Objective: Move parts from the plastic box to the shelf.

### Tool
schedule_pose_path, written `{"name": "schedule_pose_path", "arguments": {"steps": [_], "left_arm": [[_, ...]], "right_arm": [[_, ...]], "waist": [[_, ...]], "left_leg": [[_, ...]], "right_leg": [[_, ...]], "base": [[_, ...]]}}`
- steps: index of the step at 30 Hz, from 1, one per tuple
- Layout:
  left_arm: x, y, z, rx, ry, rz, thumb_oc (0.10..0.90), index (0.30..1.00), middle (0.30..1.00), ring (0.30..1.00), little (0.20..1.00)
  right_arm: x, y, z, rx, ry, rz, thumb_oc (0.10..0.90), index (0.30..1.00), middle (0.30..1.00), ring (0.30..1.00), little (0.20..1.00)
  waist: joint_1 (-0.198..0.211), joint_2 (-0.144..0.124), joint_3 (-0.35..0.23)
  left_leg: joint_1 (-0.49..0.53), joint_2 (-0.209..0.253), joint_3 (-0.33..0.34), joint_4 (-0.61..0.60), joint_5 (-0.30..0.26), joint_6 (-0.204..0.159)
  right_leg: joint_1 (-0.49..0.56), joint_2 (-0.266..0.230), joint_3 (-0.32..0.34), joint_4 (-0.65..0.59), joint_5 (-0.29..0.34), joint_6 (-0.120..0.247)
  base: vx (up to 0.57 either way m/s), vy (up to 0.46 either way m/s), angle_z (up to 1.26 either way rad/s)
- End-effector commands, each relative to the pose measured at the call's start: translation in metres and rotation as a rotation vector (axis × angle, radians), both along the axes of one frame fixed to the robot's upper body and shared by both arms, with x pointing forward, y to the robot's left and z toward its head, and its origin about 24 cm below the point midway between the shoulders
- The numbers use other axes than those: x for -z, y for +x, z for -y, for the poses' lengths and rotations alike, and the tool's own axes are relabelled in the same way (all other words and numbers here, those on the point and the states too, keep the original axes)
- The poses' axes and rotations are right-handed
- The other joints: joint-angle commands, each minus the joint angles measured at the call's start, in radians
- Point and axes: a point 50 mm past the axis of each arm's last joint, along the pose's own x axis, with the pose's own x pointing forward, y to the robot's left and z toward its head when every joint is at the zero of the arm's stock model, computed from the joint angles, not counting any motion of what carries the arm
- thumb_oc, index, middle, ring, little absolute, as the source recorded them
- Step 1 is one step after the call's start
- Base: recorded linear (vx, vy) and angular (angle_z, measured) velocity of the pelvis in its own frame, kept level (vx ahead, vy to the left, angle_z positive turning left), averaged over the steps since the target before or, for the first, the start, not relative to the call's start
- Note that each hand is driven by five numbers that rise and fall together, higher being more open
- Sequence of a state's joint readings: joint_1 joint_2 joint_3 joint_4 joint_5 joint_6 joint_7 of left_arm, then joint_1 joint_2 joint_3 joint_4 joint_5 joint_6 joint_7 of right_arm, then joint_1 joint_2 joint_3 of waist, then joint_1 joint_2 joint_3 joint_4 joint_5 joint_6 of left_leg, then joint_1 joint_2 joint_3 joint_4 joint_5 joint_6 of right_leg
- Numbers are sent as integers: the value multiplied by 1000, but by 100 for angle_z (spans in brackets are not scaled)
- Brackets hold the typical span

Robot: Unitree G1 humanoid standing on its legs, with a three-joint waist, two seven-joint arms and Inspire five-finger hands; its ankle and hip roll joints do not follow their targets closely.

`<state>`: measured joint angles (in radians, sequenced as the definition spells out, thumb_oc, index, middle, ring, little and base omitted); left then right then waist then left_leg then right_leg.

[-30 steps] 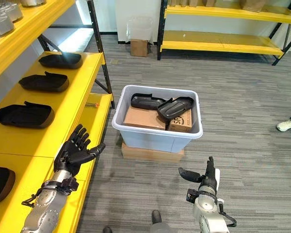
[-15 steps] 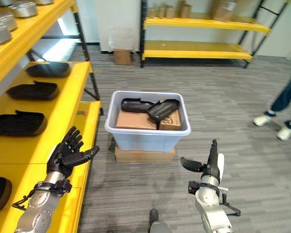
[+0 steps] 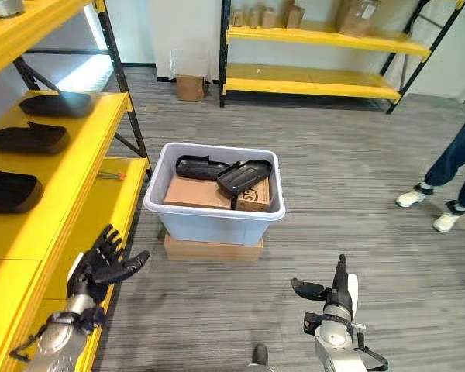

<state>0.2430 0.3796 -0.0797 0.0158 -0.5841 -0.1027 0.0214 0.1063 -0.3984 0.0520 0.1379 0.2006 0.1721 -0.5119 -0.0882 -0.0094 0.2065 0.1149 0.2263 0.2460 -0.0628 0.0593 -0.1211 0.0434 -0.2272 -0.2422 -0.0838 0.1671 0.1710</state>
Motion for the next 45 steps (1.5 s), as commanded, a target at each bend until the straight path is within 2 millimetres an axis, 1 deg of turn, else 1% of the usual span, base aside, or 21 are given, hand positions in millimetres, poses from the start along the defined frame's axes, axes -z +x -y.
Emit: {"name": "schedule_pose_path", "arguments": {"steps": [1,3,7,8,10,13,16,18,21,22,23,25,26,28,30,33,35,37,40,42,45], "left_arm": [[-76,30,-13,-4,61,367,900,1000,1000,1000,1000],[-75,30,-12,-1,57,354,900,1000,1000,1000,1000],[-73,31,-11,20,56,337,900,1000,1000,1000,1000],[-73,31,-10,32,49,335,900,1000,1000,1000,1000],[-74,32,-8,46,50,337,900,1000,1000,1000,1000],[-75,35,-7,60,44,343,900,1000,1000,1000,1000],[-83,43,2,102,32,399,900,1000,1000,1000,1000],[-89,48,5,103,26,431,900,1000,1000,1000,1000],[-93,52,4,74,26,452,900,1000,1000,1000,1000],[-92,53,3,55,19,450,900,1000,1000,1000,1000],[-91,57,2,49,13,452,900,1000,1000,1000,1000],[-89,60,4,57,9,445,900,1000,1000,1000,1000],[-87,60,5,51,15,434,900,1000,1000,1000,1000],[-84,59,5,41,25,420,900,1000,1000,1000,1000],[-85,59,5,33,40,415,900,1000,1000,1000,1000],[-82,56,1,8,43,407,900,1000,1000,1000,1000],[-77,52,-5,-17,34,397,900,1000,1000,1000,1000],[-68,48,-13,-50,30,384,900,1000,1000,1000,1000],[-63,45,-16,-56,33,372,900,1000,1000,1000,1000],[-60,44,-17,-53,29,363,900,1000,1000,1000,1000],[-59,42,-15,-49,26,355,900,1000,1000,1000,1000]], "right_arm": [[-44,28,1,16,-29,230,900,1000,1000,1000,1000],[-44,25,4,19,-48,221,900,1000,1000,1000,1000],[-43,17,11,46,-56,212,900,1000,1000,1000,1000],[-44,14,14,52,-74,216,900,1000,1000,1000,1000],[-47,14,14,41,-105,225,900,1000,1000,1000,1000],[-53,17,13,15,-169,254,900,1000,1000,1000,1000],[-66,26,9,-40,-245,307,900,1000,1000,1000,1000],[-72,32,7,-100,-239,326,900,1000,1000,1000,1000],[-73,41,-3,-285,-182,288,900,1000,1000,1000,1000],[-74,43,-6,-335,-184,291,900,1000,1000,1000,1000],[-71,41,-9,-366,-159,276,900,1000,1000,1000,1000],[-66,38,-9,-372,-154,273,900,1000,1000,1000,1000],[-62,36,-9,-378,-141,263,900,1000,1000,1000,1000],[-58,35,-12,-400,-133,255,900,1000,1000,1000,1000],[-58,35,-16,-409,-129,253,900,1000,1000,1000,1000],[-58,31,-18,-423,-146,248,900,1000,1000,1000,1000],[-56,28,-19,-439,-134,238,900,1000,1000,1000,1000],[-53,29,-21,-466,-122,220,900,1000,1000,1000,1000],[-50,29,-21,-475,-118,205,900,1000,1000,1000,1000],[-48,29,-20,-470,-112,199,900,1000,1000,1000,1000],[-48,27,-19,-468,-124,187,900,1000,1000,1000,1000]], "waist": [[3,-57,-41],[-7,-49,-52],[-34,-37,-63],[-48,-30,-62],[-55,-23,-61],[-63,-12,-56],[-72,10,-40],[-73,18,-28],[-72,17,-14],[-74,14,-11],[-80,0,-4],[-85,-14,-2],[-80,-13,0],[-64,-9,3],[-54,-9,11],[-41,0,13],[-33,-4,12],[-32,-1,15],[-34,14,16],[-32,22,18],[-29,25,15]], "left_leg": [[108,-97,80,0,-147,77],[115,-79,75,-19,-125,66],[107,-56,28,-24,-109,58],[103,-49,0,-24,-103,55],[98,-44,-17,-24,-99,53],[89,-31,-21,-21,-90,45],[64,-1,-19,6,-82,30],[40,12,-32,46,-86,27],[8,34,-49,139,-93,24],[-2,45,-42,180,-75,23],[-65,93,-26,333,26,2],[-127,77,-21,430,29,8],[-158,31,-30,436,13,25],[-192,-41,-45,387,9,42],[-221,-60,-44,323,37,38],[-243,-31,-33,117,127,10],[-256,3,-38,6,151,-2],[-254,30,-22,-10,128,-3],[-223,41,3,-14,113,-1],[-185,29,3,-12,100,0],[-150,0,-4,-7,85,3]], "right_leg": [[-76,-87,27,8,60,70],[-54,-64,41,9,18,62],[-21,-12,116,30,-49,36],[-12,11,159,48,-77,21],[-4,27,182,59,-96,10],[4,44,187,73,-123,-6],[-28,70,177,163,-189,-42],[-54,81,173,224,-227,-65],[-87,100,161,300,-274,-103],[-92,110,153,317,-286,-120],[-81,134,127,313,-288,-157],[-60,150,117,287,-275,-172],[-42,161,121,268,-267,-168],[-14,186,152,232,-254,-158],[21,200,168,193,-250,-154],[74,208,157,136,-248,-144],[93,199,143,141,-261,-138],[96,195,122,191,-300,-141],[86,200,98,247,-335,-147],[87,203,85,266,-349,-150],[89,191,77,248,-336,-143]], "base": [[99,-189,2],[97,-208,13],[86,-211,17],[83,-241,23],[67,-236,23],[43,-260,7],[-24,-346,-4],[-57,-253,-6],[-13,-306,-5],[19,-461,-8],[30,-502,9],[76,-417,70],[131,-254,90],[183,-178,62],[190,-76,44],[230,16,5],[269,43,-30],[291,59,-49],[251,67,-46],[280,108,-18],[240,130,0]]}}
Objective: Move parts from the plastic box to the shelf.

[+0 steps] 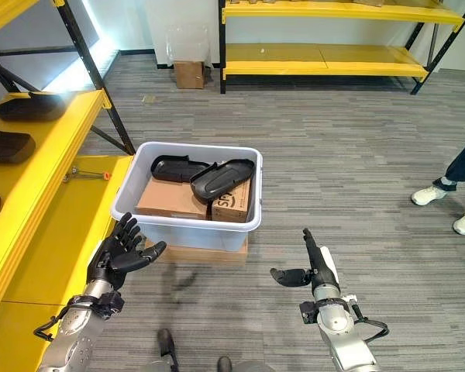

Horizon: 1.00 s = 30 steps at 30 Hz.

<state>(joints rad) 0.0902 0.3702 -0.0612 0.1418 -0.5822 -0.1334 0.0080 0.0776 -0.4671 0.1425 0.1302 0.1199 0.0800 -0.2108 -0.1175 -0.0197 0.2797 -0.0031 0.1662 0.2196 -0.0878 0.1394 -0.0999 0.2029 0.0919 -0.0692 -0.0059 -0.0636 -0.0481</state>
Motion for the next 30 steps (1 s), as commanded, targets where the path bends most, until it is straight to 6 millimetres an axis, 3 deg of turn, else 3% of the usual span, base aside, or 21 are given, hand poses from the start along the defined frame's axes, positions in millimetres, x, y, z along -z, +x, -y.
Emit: {"name": "schedule_pose_path", "arguments": {"steps": [1,8,18,25,30], "left_arm": [[-51,9,-12,-32,22,286,900,1000,1000,1000,1000],[-51,8,-8,-2,32,285,900,1000,1000,1000,1000],[-51,4,-9,14,54,267,900,1000,1000,1000,1000],[-57,5,-12,19,88,279,900,1000,1000,1000,1000],[-61,6,-17,21,98,286,900,1000,1000,1000,1000]], "right_arm": [[-40,10,5,-51,-61,202,900,1000,1000,1000,1000],[-39,7,5,-34,-43,200,900,1000,1000,1000,1000],[-41,13,-10,-34,-2,237,900,1000,1000,1000,1000],[-48,24,-18,19,10,298,900,1000,1000,1000,1000],[-46,26,-24,-20,75,275,900,1000,1000,1000,1000]], "waist": [[0,35,-61],[8,32,-66],[41,23,-67],[69,18,-81],[72,12,-99]], "left_leg": [[-28,50,21,20,4,-15],[-27,24,2,39,-12,-5],[-31,-35,-36,79,-86,38],[-5,-77,-18,77,-125,85],[12,-116,11,62,-147,128]], "right_leg": [[-72,-132,-98,160,-100,79],[-77,-144,-102,145,-93,85],[-92,-180,-95,152,-85,110],[-107,-221,-103,191,-73,157],[-139,-239,-92,292,-26,194]], "base": [[154,84,9],[124,56,8],[159,70,-4],[159,107,-12],[116,191,-20]]}}
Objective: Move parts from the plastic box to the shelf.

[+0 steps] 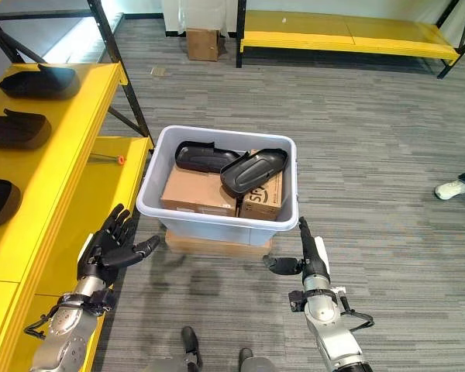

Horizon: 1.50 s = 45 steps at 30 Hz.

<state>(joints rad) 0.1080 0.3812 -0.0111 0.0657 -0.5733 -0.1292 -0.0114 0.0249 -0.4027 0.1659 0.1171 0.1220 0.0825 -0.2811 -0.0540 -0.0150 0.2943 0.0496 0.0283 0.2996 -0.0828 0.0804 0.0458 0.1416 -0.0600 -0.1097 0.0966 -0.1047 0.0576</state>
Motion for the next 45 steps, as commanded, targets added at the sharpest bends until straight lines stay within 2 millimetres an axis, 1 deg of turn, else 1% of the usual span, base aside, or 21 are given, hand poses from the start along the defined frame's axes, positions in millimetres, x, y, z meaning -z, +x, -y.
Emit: {"name": "schedule_pose_path", "arguments": {"steps": [1,3,4,6,7,8,9,10,12,14,16,18,21,27,29,34,36,38,40,41,45], "left_arm": [[-44,7,-11,22,79,214,900,1000,1000,1000,1000],[-45,8,-13,19,76,215,900,1000,1000,1000,1000],[-45,7,-14,12,80,215,900,1000,1000,1000,1000],[-45,5,-16,2,84,217,900,1000,1000,1000,1000],[-44,2,-19,-25,75,221,900,1000,1000,1000,1000],[-45,2,-20,-23,72,225,900,1000,1000,1000,1000],[-45,2,-20,-20,71,226,900,1000,1000,1000,1000],[-46,3,-19,-14,70,229,900,1000,1000,1000,1000],[-47,3,-19,-7,83,231,900,1000,1000,1000,1000],[-45,2,-17,7,88,221,900,1000,1000,1000,1000],[-43,1,-12,33,78,225,900,1000,1000,1000,1000],[-43,-1,-10,54,82,226,900,1000,1000,1000,1000],[-43,3,-4,69,74,213,900,1000,1000,1000,1000],[-42,3,-4,71,59,201,900,1000,1000,1000,1000],[-39,1,-5,68,56,177,900,1000,1000,1000,1000],[-35,-4,-5,69,48,161,900,1000,1000,1000,1000],[-36,-3,-3,65,37,158,900,1000,1000,1000,1000],[-38,-1,-3,60,34,161,900,1000,1000,1000,1000],[-38,-1,-3,61,34,160,900,1000,1000,1000,1000],[-40,0,0,82,40,160,900,1000,1000,1000,1000],[-52,8,13,165,43,222,900,1000,1000,1000,1000]], "right_arm": [[-37,12,-1,-35,17,200,900,1000,1000,1000,1000],[-32,7,6,-6,14,193,900,1000,1000,1000,1000],[-31,4,8,0,19,192,900,1000,1000,1000,1000],[-29,1,11,6,22,185,900,1000,1000,1000,1000],[-27,2,14,9,33,168,900,1000,1000,1000,1000],[-27,1,15,7,31,164,900,1000,1000,1000,1000],[-27,1,16,6,30,159,900,1000,1000,1000,1000],[-26,0,17,5,26,146,900,1000,1000,1000,1000],[-27,-1,20,18,27,155,900,1000,1000,1000,1000],[-28,-2,23,47,32,165,900,1000,1000,1000,1000],[-28,-2,25,66,30,176,900,1000,1000,1000,1000],[-28,-2,27,95,32,180,900,1000,1000,1000,1000],[-26,-3,27,126,22,164,900,1000,1000,1000,1000],[-22,-10,29,134,13,133,900,1000,1000,1000,1000],[-22,-14,32,133,-15,131,900,1000,1000,1000,1000],[-26,-12,37,140,-71,143,900,1000,1000,1000,1000],[-32,-9,39,133,-104,151,900,1000,1000,1000,1000],[-35,-6,40,127,-114,157,900,1000,1000,1000,1000],[-36,-6,39,128,-120,160,900,1000,1000,1000,1000],[-43,-3,36,115,-148,192,900,1000,1000,1000,1000],[-52,1,32,120,-166,245,900,1000,1000,1000,1000]], "waist": [[8,7,-116],[6,8,-121],[7,14,-119],[12,16,-116],[0,11,-100],[-7,12,-99],[-11,7,-100],[-18,0,-99],[-27,-16,-94],[-35,-20,-88],[-35,-15,-81],[-33,-16,-83],[-40,-23,-99],[-54,-26,-116],[-62,-24,-127],[-61,-21,-142],[-66,-17,-146],[-72,-10,-144],[-74,-7,-144],[-74,3,-139],[-86,22,-117]], "left_leg": [[-40,16,-67,55,-92,-10],[-34,-6,-61,47,-105,14],[-26,-9,-60,47,-113,24],[-15,-14,-45,46,-123,30],[36,-28,-44,20,-127,27],[45,-26,-52,13,-128,24],[53,-30,-58,9,-131,21],[66,-34,-67,4,-138,17],[96,-37,-79,-3,-157,4],[122,-29,-93,-4,-175,-10],[140,-10,-106,-4,-187,-18],[143,-2,-104,-4,-185,-28],[150,-1,-123,-4,-193,-33],[161,9,-126,-4,-192,-42],[167,20,-128,-4,-187,-49],[170,42,-111,-4,-179,-63],[161,57,-96,-4,-166,-71],[149,67,-84,-4,-152,-77],[144,70,-82,-4,-147,-79],[129,74,-78,-4,-139,-83],[112,77,-86,13,-135,-81]], "right_leg": [[-85,-85,-50,219,24,91],[-129,-86,-54,357,67,93],[-168,-92,-63,467,95,90],[-214,-97,-87,563,98,88],[-284,-70,-111,534,104,91],[-301,-53,-110,489,109,86],[-309,-52,-109,433,113,85],[-314,-59,-113,329,129,87],[-319,-95,-123,127,207,105],[-338,-137,-106,1,284,132],[-358,-167,-83,-42,328,150],[-333,-165,-82,-64,314,155],[-294,-168,-58,-87,343,161],[-259,-153,-37,-94,320,153],[-231,-126,-26,-97,260,142],[-181,-97,-37,-113,212,116],[-158,-68,-30,-110,177,88],[-138,-51,-17,-122,165,72],[-128,-47,-12,-129,161,69],[-112,-46,-9,-144,157,66],[-130,-42,18,-88,117,52]], "base": [[82,221,-5],[82,245,-13],[79,241,-19],[96,190,-28],[114,96,-48],[115,41,-62],[81,-59,-38],[100,-92,-12],[126,-138,12],[114,-148,22],[95,-147,30],[81,-129,39],[115,-151,38],[102,-132,17],[146,-219,-13],[107,-172,-1],[117,-199,-9],[86,-144,-23],[62,-99,-21],[61,-148,1],[62,-251,4]]}}
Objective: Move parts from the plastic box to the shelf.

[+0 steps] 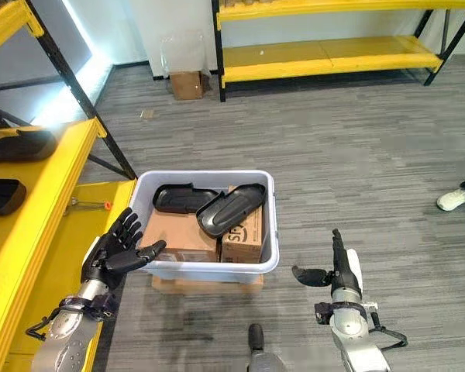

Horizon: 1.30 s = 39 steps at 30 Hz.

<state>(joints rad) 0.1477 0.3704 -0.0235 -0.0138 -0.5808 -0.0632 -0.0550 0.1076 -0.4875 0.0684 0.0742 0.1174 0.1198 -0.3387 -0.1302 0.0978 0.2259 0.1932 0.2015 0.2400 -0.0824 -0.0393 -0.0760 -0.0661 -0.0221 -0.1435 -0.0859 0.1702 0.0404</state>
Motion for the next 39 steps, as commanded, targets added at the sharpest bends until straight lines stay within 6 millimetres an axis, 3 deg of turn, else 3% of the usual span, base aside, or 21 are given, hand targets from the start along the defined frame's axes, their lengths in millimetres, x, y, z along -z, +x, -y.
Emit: {"name": "schedule_pose_path", "arguments": {"steps": [1,3,4,5,6,7,8,9,10,11,13,17,19,22,25,32,39], "left_arm": [[-54,19,6,103,54,268,900,1000,1000,1000,1000],[-61,29,20,127,32,295,900,1000,1000,1000,1000],[-60,37,34,179,10,276,900,1000,1000,1000,1000],[-56,38,36,184,13,259,900,1000,1000,1000,1000],[-49,37,37,170,10,222,900,1000,1000,1000,1000],[-43,34,35,146,-5,212,900,1000,1000,1000,1000],[-42,33,35,144,-7,213,900,1000,1000,1000,1000],[-40,28,30,132,-12,219,900,1000,1000,1000,1000],[-40,26,28,126,-13,220,900,1000,1000,1000,1000],[-38,23,22,113,-17,221,900,1000,1000,1000,1000],[-36,22,20,107,-20,225,900,1000,1000,1000,1000],[-36,26,21,110,-31,233,900,1000,1000,1000,1000],[-35,27,22,105,-24,225,900,1000,1000,1000,1000],[-36,28,19,92,-15,225,900,1000,1000,1000,1000],[-38,26,14,83,24,207,900,1000,1000,1000,1000],[-37,17,8,81,50,191,900,1000,1000,1000,1000],[-39,16,3,60,79,182,900,1000,1000,1000,1000]], "right_arm": [[-47,21,-13,-49,-86,267,900,1000,1000,1000,1000],[-55,25,-16,-75,-92,300,900,1000,1000,1000,1000],[-59,27,-17,-103,-102,312,900,1000,1000,1000,1000],[-59,27,-19,-116,-109,317,900,1000,1000,1000,1000],[-57,27,-21,-125,-95,303,900,1000,1000,1000,1000],[-59,25,-22,-143,-99,295,900,1000,1000,1000,1000],[-59,25,-22,-146,-100,293,900,1000,1000,1000,1000],[-58,21,-22,-165,-111,282,900,1000,1000,1000,1000],[-58,19,-22,-170,-116,278,900,1000,1000,1000,1000],[-57,14,-19,-175,-112,264,900,1000,1000,1000,1000],[-55,12,-17,-170,-107,258,900,1000,1000,1000,1000],[-52,11,-12,-147,-115,256,900,1000,1000,1000,1000],[-46,10,-7,-90,-94,224,900,1000,1000,1000,1000],[-41,6,-5,-73,-86,208,900,1000,1000,1000,1000],[-37,6,-10,-47,-67,192,900,1000,1000,1000,1000],[-40,7,-8,14,-96,224,900,1000,1000,1000,1000],[-67,20,-4,84,-116,351,900,1000,1000,1000,1000]], "waist": [[-17,-84,-43],[-42,-71,-26],[-72,-53,-14],[-75,-50,-7],[-78,-46,1],[-86,-37,6],[-87,-36,7],[-89,-32,8],[-89,-32,8],[-92,-38,11],[-96,-43,12],[-105,-27,8],[-108,-18,6],[-103,-25,-4],[-81,-51,-18],[-48,-74,-35],[-11,-88,-41]], "left_leg": [[-46,-94,-28,44,-24,39],[-83,-90,-15,158,-70,38],[-137,-70,36,376,-21,17],[-190,-56,18,455,21,4],[-223,-37,-2,449,57,-3],[-208,7,-4,341,97,-15],[-201,17,-4,313,111,-21],[-190,66,-9,201,177,-41],[-188,85,-11,161,201,-47],[-196,144,-14,94,291,-74],[-201,167,-5,81,311,-86],[-166,153,24,39,265,-91],[-147,120,45,42,217,-79],[-118,81,63,27,161,-60],[-84,42,77,7,101,-40],[-65,25,80,0,77,-25],[-64,8,56,9,59,-12]], "right_leg": [[68,-78,56,125,-176,60],[25,-79,64,203,-212,32],[5,-71,56,229,-231,-10],[6,-60,62,226,-231,-22],[6,-49,78,226,-231,-24],[1,-47,98,231,-236,-12],[3,-49,101,230,-237,-9],[14,-67,104,214,-237,6],[22,-76,103,206,-236,11],[49,-101,97,184,-234,21],[62,-120,88,177,-234,28],[55,-144,64,208,-247,47],[59,-150,49,225,-247,53],[77,-165,49,197,-223,73],[93,-186,34,148,-186,105],[126,-197,10,95,-159,122],[144,-201,4,85,-159,130]], "base": [[70,-344,-5],[45,-388,-16],[44,-351,-1],[74,-201,37],[126,105,38],[121,185,-6],[142,391,-49],[117,326,-58],[203,519,-46],[155,341,-32],[110,298,-20],[83,308,-18],[170,313,2],[129,141,21],[107,37,13],[85,9,9],[100,49,-1]]}}
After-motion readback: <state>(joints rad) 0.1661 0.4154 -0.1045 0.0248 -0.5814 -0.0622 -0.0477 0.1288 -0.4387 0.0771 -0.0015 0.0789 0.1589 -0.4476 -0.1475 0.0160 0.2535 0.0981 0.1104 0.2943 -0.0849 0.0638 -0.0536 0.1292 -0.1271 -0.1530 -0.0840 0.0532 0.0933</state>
